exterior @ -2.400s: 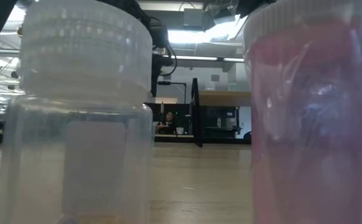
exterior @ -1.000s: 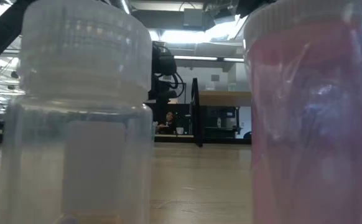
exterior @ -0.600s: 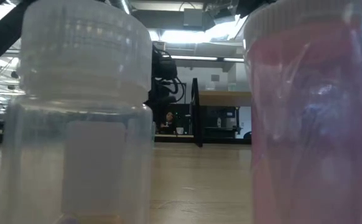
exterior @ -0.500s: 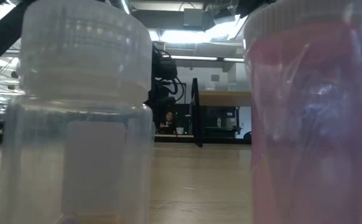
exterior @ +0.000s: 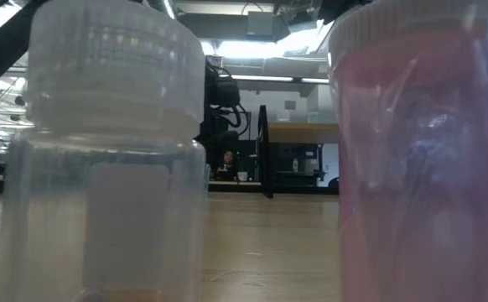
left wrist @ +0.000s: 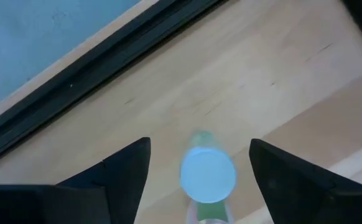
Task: Pick and place medicine bottles onto shelf by color
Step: Put the top green pill bottle aligned with the other green pill bottle on the shelf
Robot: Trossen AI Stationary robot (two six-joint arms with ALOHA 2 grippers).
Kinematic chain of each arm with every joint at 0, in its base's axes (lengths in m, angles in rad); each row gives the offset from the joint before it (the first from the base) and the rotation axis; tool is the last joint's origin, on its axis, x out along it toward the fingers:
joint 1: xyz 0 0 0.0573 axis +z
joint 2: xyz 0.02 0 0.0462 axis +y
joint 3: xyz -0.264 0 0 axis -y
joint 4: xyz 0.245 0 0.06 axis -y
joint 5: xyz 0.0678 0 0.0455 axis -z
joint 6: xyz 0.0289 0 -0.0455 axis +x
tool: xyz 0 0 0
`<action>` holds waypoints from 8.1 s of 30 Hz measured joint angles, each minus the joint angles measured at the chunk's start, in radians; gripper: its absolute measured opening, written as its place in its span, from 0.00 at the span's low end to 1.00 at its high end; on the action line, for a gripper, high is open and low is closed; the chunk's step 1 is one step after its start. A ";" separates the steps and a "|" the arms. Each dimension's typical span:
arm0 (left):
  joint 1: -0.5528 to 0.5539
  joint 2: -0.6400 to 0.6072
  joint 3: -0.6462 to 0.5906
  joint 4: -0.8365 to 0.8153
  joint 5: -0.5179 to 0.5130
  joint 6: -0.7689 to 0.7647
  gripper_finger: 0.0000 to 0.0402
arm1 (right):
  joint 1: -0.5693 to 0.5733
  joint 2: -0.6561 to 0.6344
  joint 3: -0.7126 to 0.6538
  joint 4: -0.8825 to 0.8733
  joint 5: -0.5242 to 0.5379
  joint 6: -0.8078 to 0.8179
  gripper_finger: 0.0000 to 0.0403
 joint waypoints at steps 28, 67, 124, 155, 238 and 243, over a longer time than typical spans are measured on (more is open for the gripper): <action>0.000 0.001 0.000 -0.015 -0.001 -0.004 0.45 | 0.000 0.000 0.000 0.000 0.000 0.000 0.43; -0.004 -0.020 0.000 -0.039 0.000 0.017 0.29 | 0.000 0.000 0.000 0.000 0.000 0.000 0.43; -0.635 -0.420 0.002 -0.140 -0.144 -0.037 0.28 | 0.004 -0.016 -0.001 0.038 -0.347 -0.128 0.43; -0.596 -0.113 0.630 -0.214 -0.027 0.243 0.28 | 0.177 -0.185 0.000 -0.129 -0.508 -0.103 0.43; -0.645 0.371 0.627 -0.225 0.119 0.130 0.28 | 0.275 -0.183 0.000 -0.169 -0.601 -0.183 0.43; -0.645 0.371 0.627 -0.225 0.119 0.130 0.30 | 0.276 -0.183 0.000 -0.169 -0.601 -0.183 0.43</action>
